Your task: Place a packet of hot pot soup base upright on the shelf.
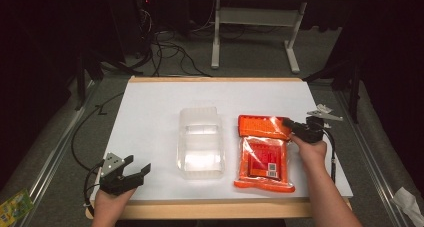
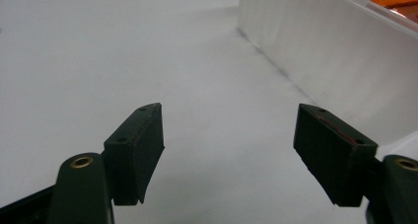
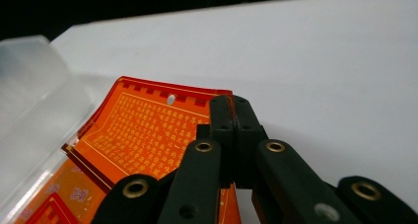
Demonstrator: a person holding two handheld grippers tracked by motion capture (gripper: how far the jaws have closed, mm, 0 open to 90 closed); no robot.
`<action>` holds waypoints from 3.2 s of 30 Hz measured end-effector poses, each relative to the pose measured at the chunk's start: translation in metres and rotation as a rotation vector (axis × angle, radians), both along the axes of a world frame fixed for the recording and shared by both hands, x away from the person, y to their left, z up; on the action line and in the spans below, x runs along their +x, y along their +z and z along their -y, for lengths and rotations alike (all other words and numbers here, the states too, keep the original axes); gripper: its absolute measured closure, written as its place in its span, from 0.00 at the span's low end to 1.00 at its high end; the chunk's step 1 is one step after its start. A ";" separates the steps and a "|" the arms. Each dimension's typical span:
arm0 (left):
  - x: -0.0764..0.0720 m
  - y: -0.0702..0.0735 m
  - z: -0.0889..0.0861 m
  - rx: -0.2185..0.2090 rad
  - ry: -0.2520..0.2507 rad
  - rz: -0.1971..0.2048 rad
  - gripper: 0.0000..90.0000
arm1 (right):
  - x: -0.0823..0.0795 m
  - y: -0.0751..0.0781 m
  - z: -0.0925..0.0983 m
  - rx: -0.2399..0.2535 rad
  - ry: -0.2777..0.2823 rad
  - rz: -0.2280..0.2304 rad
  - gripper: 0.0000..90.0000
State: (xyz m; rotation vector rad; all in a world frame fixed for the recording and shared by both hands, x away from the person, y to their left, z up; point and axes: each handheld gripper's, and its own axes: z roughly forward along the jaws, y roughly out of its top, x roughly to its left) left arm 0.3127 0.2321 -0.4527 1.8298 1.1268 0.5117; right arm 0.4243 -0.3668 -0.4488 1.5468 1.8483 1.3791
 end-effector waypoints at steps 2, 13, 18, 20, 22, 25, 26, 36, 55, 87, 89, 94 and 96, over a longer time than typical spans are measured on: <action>0.000 0.000 -0.001 -0.002 0.001 0.001 0.31 | -0.003 0.005 0.013 0.014 -0.062 0.041 1.00; 0.001 0.002 0.005 -0.001 -0.016 0.010 0.31 | -0.032 0.025 0.034 -0.005 -0.088 0.157 1.00; 0.000 0.003 0.009 -0.002 -0.031 0.016 0.31 | -0.045 0.039 0.026 -0.005 -0.060 0.204 1.00; 0.000 0.005 0.009 -0.003 -0.035 0.021 0.31 | -0.050 0.045 0.021 -0.013 -0.050 0.220 1.00; -0.002 0.006 0.009 -0.012 -0.037 0.028 0.31 | -0.056 0.051 0.016 -0.022 -0.041 0.240 1.00; -0.003 0.008 0.008 -0.021 -0.040 0.033 0.31 | -0.064 0.061 0.008 -0.029 -0.021 0.272 1.00; -0.004 0.009 0.008 -0.023 -0.038 0.035 0.31 | -0.067 0.064 0.005 -0.035 -0.016 0.283 1.00; -0.013 0.022 0.019 -0.036 -0.037 0.055 0.31 | -0.095 0.098 -0.018 -0.024 0.046 0.393 1.00; 0.018 0.079 0.125 -0.088 -0.248 0.093 0.29 | -0.130 0.130 -0.051 -0.020 0.209 0.504 1.00; 0.083 0.091 0.254 -0.257 -0.407 0.040 0.90 | -0.128 0.126 -0.046 0.010 0.205 0.510 1.00; 0.080 0.097 0.254 -0.233 -0.405 0.076 0.98 | -0.128 0.127 -0.046 0.012 0.199 0.516 1.00; 0.074 0.111 0.248 -0.215 -0.391 0.148 1.00 | -0.131 0.130 -0.044 0.036 0.194 0.542 1.00; 0.071 0.110 0.248 -0.183 -0.382 0.165 1.00 | -0.131 0.129 -0.045 0.027 0.189 0.538 1.00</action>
